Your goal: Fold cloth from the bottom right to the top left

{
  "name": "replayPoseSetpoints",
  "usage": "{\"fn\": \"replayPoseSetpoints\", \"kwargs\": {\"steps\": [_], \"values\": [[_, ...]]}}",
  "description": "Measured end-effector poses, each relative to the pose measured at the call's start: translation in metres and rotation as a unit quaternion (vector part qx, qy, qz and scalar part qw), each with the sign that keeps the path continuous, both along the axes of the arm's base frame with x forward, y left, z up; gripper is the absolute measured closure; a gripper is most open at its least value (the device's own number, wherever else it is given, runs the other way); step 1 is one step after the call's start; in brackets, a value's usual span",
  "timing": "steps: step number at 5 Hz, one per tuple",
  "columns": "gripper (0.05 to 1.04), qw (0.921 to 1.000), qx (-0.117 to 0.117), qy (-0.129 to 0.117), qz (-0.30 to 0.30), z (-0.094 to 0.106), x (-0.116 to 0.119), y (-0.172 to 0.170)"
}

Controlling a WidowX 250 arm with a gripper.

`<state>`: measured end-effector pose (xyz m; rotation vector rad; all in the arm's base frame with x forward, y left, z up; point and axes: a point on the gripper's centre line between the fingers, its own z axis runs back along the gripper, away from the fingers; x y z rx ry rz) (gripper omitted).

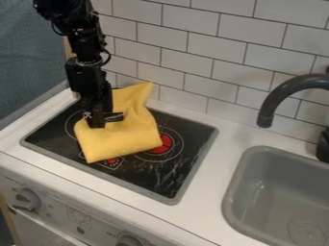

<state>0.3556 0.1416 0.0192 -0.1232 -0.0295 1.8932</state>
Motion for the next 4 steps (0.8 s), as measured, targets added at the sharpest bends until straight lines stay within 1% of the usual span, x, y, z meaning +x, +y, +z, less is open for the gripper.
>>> {"fn": "replayPoseSetpoints", "kwargs": {"steps": [1, 2, 3, 4], "values": [[0.073, 0.9999, -0.006, -0.014, 0.002, 0.017, -0.001, 0.003], [0.082, 0.9996, -0.005, -0.028, 0.001, 0.036, -0.004, 0.008], [0.084, 0.9989, 0.013, -0.045, -0.004, 0.063, -0.013, 0.007], [0.084, 0.9987, 0.015, -0.049, -0.003, 0.067, -0.013, 0.007]]}}
